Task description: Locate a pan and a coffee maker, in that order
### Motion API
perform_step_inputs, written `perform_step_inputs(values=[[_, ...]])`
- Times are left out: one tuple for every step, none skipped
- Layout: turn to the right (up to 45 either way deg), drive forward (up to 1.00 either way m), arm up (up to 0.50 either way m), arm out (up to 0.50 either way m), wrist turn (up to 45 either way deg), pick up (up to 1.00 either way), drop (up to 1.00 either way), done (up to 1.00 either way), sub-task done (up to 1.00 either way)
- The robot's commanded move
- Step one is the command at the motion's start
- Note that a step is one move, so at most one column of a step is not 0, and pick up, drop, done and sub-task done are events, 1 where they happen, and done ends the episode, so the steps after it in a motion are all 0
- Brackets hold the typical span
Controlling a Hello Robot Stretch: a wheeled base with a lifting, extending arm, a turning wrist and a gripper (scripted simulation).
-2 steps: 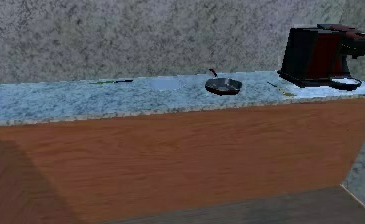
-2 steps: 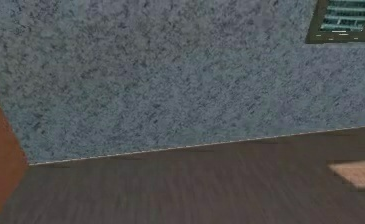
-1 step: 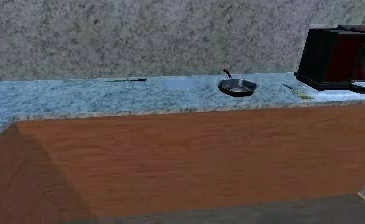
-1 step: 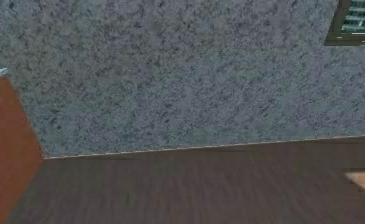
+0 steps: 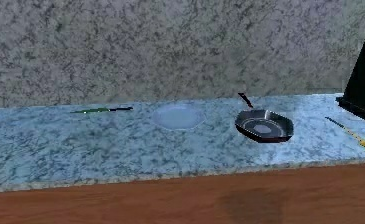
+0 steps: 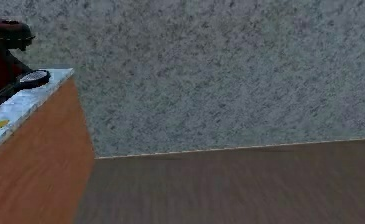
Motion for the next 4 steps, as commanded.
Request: perform_step_inputs(values=[[21.0, 0.00, 0.00, 0.00, 0.0, 0.00, 0.00, 0.00, 0.00], [0.0, 0.00, 0.00, 0.00, 0.0, 0.00, 0.00, 0.00, 1.00], [45.0, 0.00, 0.00, 0.00, 0.0, 0.00, 0.00, 0.00, 0.00], [12.0, 0.00, 0.00, 0.00, 0.0, 0.00, 0.00, 0.00, 0.00]])
